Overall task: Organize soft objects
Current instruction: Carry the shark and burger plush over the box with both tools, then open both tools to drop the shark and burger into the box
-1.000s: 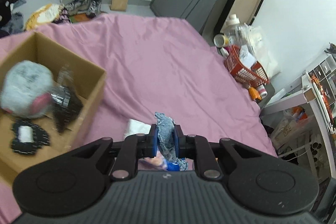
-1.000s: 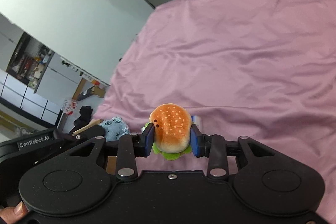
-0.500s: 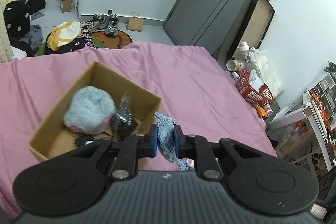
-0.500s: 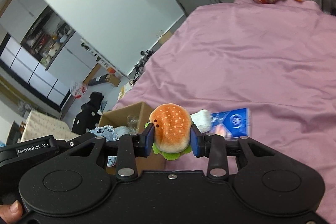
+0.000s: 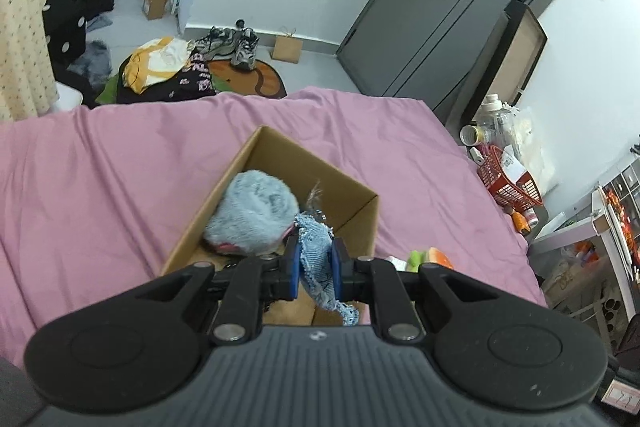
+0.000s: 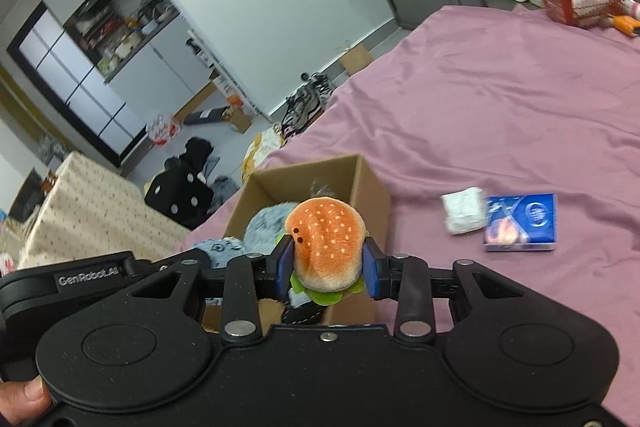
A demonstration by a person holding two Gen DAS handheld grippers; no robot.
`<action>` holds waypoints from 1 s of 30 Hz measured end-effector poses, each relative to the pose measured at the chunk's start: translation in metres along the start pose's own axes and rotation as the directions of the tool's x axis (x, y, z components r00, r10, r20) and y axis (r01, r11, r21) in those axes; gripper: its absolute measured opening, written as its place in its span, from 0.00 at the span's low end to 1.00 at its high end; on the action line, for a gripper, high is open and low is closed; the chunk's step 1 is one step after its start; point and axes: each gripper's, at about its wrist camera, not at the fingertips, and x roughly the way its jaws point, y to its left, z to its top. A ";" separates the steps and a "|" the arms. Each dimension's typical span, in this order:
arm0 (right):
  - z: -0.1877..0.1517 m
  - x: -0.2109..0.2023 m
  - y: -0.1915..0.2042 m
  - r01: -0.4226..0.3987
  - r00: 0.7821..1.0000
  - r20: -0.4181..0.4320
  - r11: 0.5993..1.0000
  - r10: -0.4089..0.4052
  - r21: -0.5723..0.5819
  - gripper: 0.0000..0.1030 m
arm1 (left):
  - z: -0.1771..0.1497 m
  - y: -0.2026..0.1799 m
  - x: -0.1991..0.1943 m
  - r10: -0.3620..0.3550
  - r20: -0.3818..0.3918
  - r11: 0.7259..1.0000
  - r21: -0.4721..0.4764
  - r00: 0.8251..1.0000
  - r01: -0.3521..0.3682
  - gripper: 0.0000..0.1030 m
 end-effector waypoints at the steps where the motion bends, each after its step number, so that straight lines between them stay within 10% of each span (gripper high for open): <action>1: -0.001 0.003 0.005 0.003 1.000 -0.006 1.000 -0.003 -0.010 0.34 | 0.000 0.003 0.000 0.006 -0.003 1.000 -0.003 1.000 -0.006 0.14; 22: -0.013 0.041 0.048 0.071 0.995 -0.059 0.993 -0.077 -0.099 0.34 | 0.012 0.041 0.010 0.048 -0.063 0.999 0.019 0.997 -0.047 0.26; 30: -0.012 0.041 0.049 0.078 0.995 -0.051 0.991 -0.084 -0.112 0.52 | 0.018 0.040 -0.005 0.087 -0.032 0.995 0.044 0.996 -0.085 0.53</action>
